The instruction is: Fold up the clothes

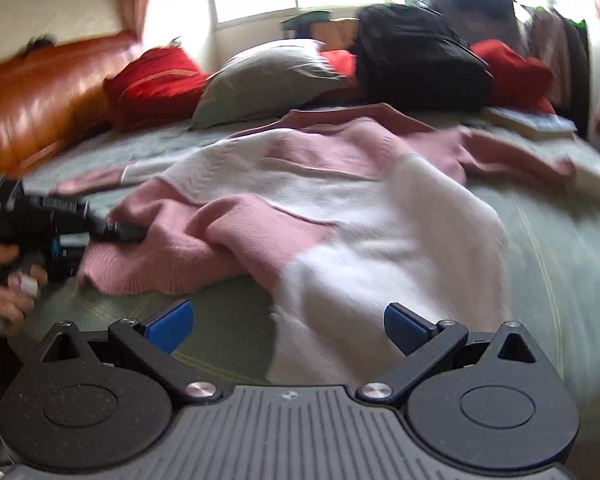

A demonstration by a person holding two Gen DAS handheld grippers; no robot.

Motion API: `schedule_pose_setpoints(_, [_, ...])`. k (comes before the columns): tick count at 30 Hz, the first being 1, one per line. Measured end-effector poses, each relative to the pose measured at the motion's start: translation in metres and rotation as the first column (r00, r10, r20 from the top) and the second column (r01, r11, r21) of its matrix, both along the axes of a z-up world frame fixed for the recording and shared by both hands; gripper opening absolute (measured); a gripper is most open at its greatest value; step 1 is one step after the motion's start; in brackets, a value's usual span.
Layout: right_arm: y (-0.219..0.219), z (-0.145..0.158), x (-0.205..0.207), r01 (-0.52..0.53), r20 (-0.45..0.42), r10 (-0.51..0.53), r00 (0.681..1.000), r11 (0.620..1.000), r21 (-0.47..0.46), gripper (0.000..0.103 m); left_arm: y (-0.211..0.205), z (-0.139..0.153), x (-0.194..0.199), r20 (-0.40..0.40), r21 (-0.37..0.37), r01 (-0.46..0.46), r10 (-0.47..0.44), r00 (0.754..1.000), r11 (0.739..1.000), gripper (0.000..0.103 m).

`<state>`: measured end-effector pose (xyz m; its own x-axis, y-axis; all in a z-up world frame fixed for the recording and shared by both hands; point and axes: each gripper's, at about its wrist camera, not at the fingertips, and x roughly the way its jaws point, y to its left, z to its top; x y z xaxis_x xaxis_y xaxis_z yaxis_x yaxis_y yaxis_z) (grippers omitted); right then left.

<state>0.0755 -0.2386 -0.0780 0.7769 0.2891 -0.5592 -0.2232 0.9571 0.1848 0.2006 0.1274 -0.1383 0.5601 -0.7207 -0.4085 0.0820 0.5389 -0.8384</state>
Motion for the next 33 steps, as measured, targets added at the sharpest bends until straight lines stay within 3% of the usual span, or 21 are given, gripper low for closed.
schedule_pose_setpoints(6, [-0.059,0.005,-0.016,0.096,0.003,-0.099,0.995,0.971,0.221,0.103,-0.002,0.002,-0.007,0.012,0.023,-0.018,0.017,1.0,1.0,0.015])
schedule_pose_setpoints(11, [-0.121,-0.016,-0.001,0.216,-0.096,-0.194,0.976,0.893,0.394,0.103,0.0,0.002,-0.005,0.01,0.025,-0.017,0.016,1.0,1.0,0.015])
schedule_pose_setpoints(14, [-0.145,-0.041,0.015,0.207,-0.184,-0.126,0.975,0.814,0.542,0.099,0.001,0.001,-0.007,0.009,0.023,-0.017,0.017,1.0,1.0,0.015])
schedule_pose_setpoints(16, [-0.152,-0.05,0.022,0.156,-0.177,-0.057,0.983,0.769,0.62,0.099,0.002,0.001,-0.008,0.008,0.024,-0.017,0.017,1.0,1.0,0.015])
schedule_pose_setpoints(20, [-0.16,-0.054,0.046,0.106,-0.168,0.007,0.986,0.749,0.654,0.09,0.002,0.001,-0.006,-0.004,0.019,-0.015,0.015,1.0,1.0,0.015])
schedule_pose_setpoints(25, [-0.155,-0.048,0.066,0.041,-0.186,0.125,0.975,0.717,0.696,0.089,0.001,0.001,-0.005,-0.01,0.021,-0.015,0.015,1.0,1.0,0.015])
schedule_pose_setpoints(27, [-0.147,-0.05,0.063,0.007,-0.2,0.176,0.964,0.732,0.681,0.087,0.001,0.0,-0.005,-0.008,0.018,-0.013,0.014,1.0,1.0,0.015])
schedule_pose_setpoints(28, [-0.145,-0.053,0.061,0.002,-0.2,0.172,0.964,0.752,0.659,0.078,0.002,0.0,-0.005,-0.007,0.016,-0.013,0.013,1.0,1.0,0.015])
schedule_pose_setpoints(29, [-0.145,-0.057,0.061,0.008,-0.205,0.163,0.965,0.764,0.645,0.061,0.001,0.0,-0.004,-0.006,0.019,-0.011,0.012,1.0,1.0,0.015])
schedule_pose_setpoints(30, [-0.15,-0.063,0.065,0.036,-0.219,0.142,0.965,0.759,0.65,0.051,0.0,0.0,-0.003,-0.005,0.022,-0.01,0.01,1.0,1.0,0.015])
schedule_pose_setpoints(32, [-0.161,-0.076,0.075,0.11,-0.26,0.097,0.961,0.728,0.676,0.006,-0.002,0.0,-0.001,-0.005,0.03,-0.009,0.01,1.0,0.999,0.015])
schedule_pose_setpoints(33, [-0.165,-0.083,0.08,0.148,-0.283,0.079,0.956,0.702,0.697,0.005,-0.003,0.001,0.0,-0.008,0.037,-0.012,0.012,1.0,0.999,0.015])
